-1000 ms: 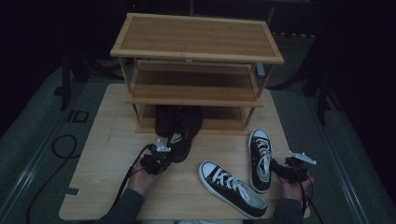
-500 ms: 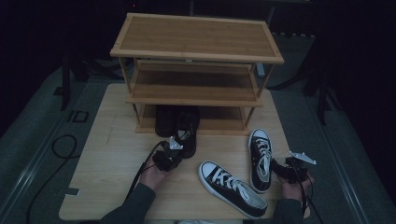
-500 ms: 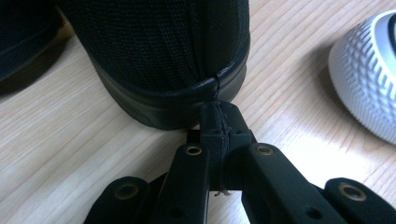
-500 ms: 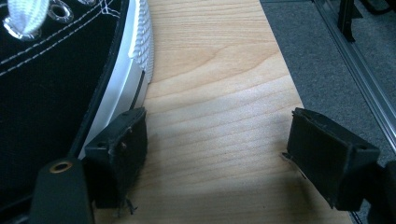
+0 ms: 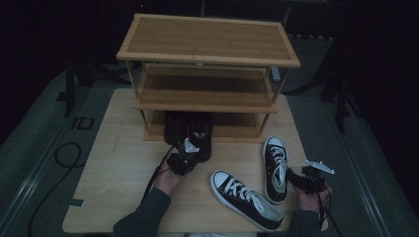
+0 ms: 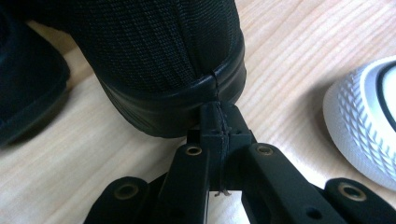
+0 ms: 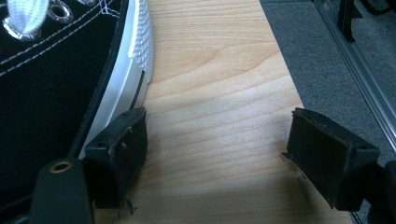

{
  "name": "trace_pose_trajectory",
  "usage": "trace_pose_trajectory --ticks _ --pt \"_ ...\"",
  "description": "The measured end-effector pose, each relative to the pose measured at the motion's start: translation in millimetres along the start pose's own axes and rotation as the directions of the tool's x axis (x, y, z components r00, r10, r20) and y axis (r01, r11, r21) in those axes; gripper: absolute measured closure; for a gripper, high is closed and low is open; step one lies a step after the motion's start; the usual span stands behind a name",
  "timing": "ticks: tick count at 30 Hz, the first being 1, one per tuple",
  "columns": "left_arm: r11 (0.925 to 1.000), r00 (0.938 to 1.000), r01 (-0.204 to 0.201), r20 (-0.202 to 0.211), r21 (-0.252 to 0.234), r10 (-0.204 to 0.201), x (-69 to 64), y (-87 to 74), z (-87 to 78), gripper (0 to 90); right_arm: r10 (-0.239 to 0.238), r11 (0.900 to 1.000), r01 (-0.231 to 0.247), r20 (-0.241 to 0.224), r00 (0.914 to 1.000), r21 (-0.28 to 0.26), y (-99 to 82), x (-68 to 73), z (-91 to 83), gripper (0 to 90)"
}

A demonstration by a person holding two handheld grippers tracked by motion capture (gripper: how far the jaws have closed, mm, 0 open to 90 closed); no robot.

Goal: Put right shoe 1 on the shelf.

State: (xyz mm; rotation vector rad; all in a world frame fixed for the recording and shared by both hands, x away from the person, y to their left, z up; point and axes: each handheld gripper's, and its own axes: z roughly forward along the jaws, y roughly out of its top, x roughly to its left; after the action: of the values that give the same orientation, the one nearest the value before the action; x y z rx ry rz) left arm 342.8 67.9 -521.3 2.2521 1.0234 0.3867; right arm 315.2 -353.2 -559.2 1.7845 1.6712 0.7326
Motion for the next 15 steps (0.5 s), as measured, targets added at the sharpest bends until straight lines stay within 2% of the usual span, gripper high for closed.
trace_pose_trajectory --ticks 3,9,15 --pt "0.9999 0.9993 0.014 -0.035 -0.005 -0.015 1.8 6.5 2.8 89.9 0.000 1.0000 0.000 0.000 1.0000 0.000 0.0 0.0 0.1 19.8" --pt "0.9988 0.9974 0.049 -0.052 -0.006 -0.050 6.6 14.9 10.1 89.9 0.000 1.0000 0.000 0.000 1.0000 0.000 0.2 -0.1 0.2 19.8" --pt "0.9942 0.9909 0.108 -0.080 -0.007 -0.108 15.5 21.9 17.2 89.9 0.000 1.0000 0.000 0.000 1.0000 0.000 0.3 -0.1 0.3 19.8"
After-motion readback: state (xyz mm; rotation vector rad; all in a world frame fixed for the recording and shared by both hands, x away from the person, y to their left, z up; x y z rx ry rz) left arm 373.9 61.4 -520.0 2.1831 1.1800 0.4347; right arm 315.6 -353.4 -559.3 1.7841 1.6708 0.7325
